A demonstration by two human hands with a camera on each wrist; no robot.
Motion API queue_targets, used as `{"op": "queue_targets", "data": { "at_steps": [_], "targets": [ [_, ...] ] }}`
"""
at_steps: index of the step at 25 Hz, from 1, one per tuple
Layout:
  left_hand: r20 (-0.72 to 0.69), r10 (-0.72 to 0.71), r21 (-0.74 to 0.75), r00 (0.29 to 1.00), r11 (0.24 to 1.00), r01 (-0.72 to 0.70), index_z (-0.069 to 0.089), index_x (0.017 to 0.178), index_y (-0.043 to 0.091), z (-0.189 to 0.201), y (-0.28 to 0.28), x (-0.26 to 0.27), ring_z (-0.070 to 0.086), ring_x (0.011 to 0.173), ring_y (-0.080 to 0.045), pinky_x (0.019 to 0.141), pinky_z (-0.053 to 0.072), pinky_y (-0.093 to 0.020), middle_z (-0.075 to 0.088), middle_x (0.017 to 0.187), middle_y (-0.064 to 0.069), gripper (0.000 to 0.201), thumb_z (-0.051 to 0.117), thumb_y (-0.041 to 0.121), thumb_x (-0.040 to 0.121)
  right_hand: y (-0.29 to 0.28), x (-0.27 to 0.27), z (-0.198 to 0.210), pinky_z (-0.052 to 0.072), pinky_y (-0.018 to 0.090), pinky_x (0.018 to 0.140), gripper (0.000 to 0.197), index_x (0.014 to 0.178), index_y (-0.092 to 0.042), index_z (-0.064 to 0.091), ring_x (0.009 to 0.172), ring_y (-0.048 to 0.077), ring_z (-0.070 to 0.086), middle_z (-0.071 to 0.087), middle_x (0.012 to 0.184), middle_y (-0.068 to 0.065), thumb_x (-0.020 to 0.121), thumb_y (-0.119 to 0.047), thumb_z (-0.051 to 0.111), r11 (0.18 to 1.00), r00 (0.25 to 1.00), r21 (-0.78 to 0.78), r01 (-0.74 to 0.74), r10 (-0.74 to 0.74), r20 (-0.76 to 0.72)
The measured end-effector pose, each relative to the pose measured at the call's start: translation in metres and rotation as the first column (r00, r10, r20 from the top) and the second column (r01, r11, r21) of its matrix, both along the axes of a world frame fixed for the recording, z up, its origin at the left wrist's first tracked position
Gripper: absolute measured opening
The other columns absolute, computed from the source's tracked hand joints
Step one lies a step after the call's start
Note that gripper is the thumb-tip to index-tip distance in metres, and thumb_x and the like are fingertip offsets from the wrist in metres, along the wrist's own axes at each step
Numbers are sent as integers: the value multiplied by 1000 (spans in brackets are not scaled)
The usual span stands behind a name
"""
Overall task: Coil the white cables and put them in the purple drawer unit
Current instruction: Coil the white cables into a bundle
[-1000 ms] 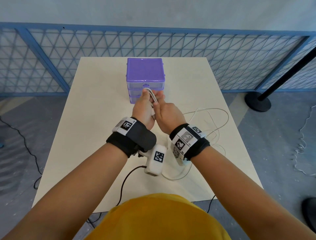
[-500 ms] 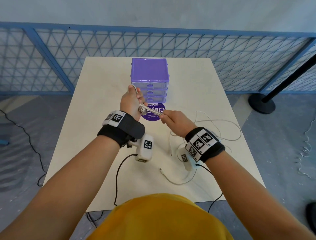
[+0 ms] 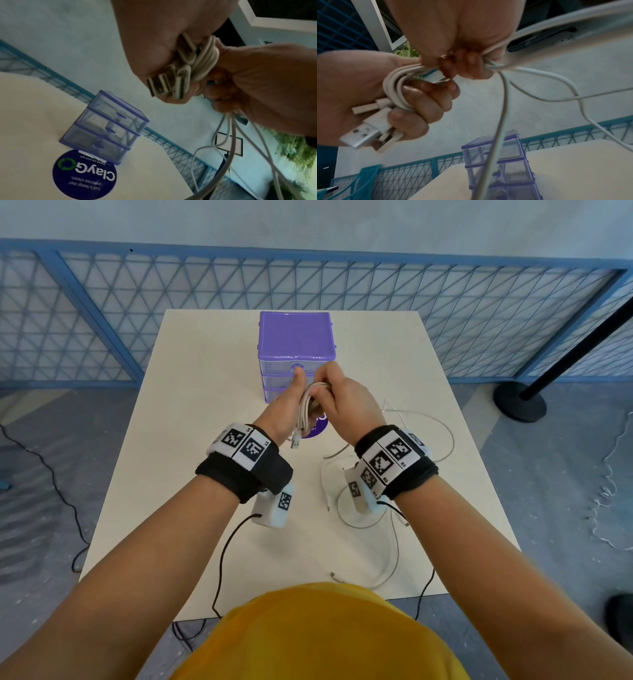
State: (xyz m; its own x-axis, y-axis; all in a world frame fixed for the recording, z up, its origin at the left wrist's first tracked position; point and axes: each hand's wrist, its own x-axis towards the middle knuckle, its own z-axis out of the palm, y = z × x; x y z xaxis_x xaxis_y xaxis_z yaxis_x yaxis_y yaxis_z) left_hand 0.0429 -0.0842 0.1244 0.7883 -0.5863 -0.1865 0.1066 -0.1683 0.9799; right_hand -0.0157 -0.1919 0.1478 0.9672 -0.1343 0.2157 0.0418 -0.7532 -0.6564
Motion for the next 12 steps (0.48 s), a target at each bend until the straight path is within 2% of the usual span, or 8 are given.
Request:
{"op": "queue_targets", "data": {
  "at_steps": [1,2,4,5,7,8,10,12],
  "targets": [
    [-33,-35,-34,999,999,34,51,61,17,1,-2,-1,44,35,-5,41,35,-17,51,39,9,62,13,53,94,2,1,0,49,42,66,14,95,-9,45,70,35,60,65,76,15,90,-22,43,999,1000,28,19,-19,-2],
    [-29,-85,-38,996,996,84,50,63,16,1,-2,-2,43,36,-3,42,35,-18,49,40,10,58,25,61,89,2,1,1,48,38,61,10,92,-11,42,65,33,58,62,69,11,89,-20,44,998,999,62,31,-30,-13],
    [-34,-203,-42,979,979,202,52,72,17,0,0,-3,44,42,-2,44,36,-19,48,50,9,61,58,76,59,0,0,1,45,28,49,16,87,-16,35,50,19,53,52,58,-2,88,-24,49,989,997,132,64,-58,-49],
    [-55,-252,-73,966,966,247,54,80,17,-2,2,-2,45,45,-1,43,37,-17,48,57,6,71,67,77,45,-2,-1,0,43,20,44,20,87,-17,36,47,12,52,51,56,-5,87,-29,52,984,995,157,88,-78,-67],
    [-102,-317,-147,943,942,301,57,88,17,-4,6,0,49,49,-1,42,37,-16,51,63,4,75,76,69,37,-6,-1,-2,41,15,44,24,83,-17,42,50,9,53,55,61,-1,84,-36,57,977,991,181,114,-98,-96],
    [-113,-338,-167,934,933,318,57,89,17,-5,7,2,50,49,-1,41,37,-15,54,61,7,69,79,62,41,-8,0,-4,42,17,48,23,80,-16,45,54,12,54,58,65,2,84,-36,57,975,991,198,100,-80,-109],
    [-134,-352,-175,926,929,327,55,87,15,-4,8,2,49,47,-2,40,36,-15,56,53,12,42,77,42,64,-8,1,-7,42,20,54,21,73,-19,45,57,11,54,59,65,4,88,-32,52,965,990,254,59,-24,-139],
    [-149,-275,-193,950,950,245,52,86,11,-2,7,-1,46,43,-4,40,35,-16,55,50,10,17,53,28,88,-9,2,-13,40,20,56,24,68,-26,41,51,1,51,55,58,-2,92,-26,43,934,992,356,39,8,-128]
  ]
}}
